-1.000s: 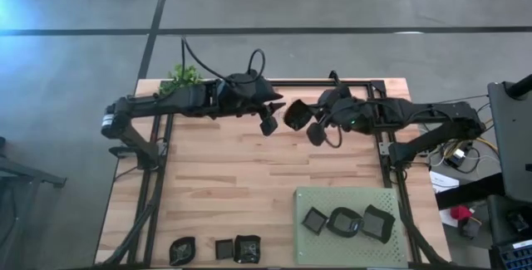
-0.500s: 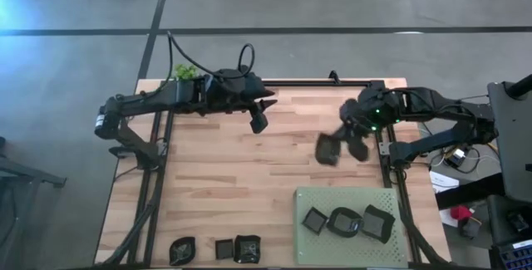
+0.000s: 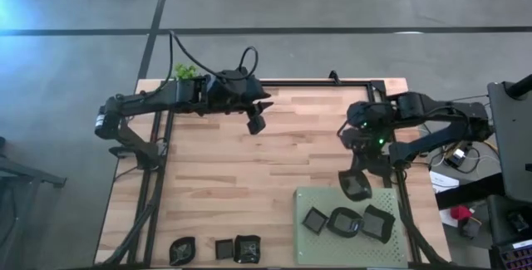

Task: Pick & Place Mini shaped plates
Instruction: Stack the leaf-shaped plate on the stacked leaf-shaped plates on the shelf

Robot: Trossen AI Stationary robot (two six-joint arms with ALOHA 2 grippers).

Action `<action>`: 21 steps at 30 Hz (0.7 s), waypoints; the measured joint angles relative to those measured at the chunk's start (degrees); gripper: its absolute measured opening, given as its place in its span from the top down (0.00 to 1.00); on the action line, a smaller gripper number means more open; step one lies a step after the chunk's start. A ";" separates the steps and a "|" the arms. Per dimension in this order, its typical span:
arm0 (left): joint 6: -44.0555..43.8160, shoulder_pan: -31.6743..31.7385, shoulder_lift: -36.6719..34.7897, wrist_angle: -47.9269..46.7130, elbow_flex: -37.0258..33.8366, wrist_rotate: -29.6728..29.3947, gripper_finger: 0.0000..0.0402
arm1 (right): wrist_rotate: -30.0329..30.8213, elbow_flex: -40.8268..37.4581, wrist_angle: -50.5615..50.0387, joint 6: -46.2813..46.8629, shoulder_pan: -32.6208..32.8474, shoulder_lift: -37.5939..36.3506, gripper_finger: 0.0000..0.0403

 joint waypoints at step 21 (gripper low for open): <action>-1.23 0.04 0.00 -1.54 -0.01 -0.02 0.74 | -1.82 0.00 0.80 -10.42 9.27 14.03 0.98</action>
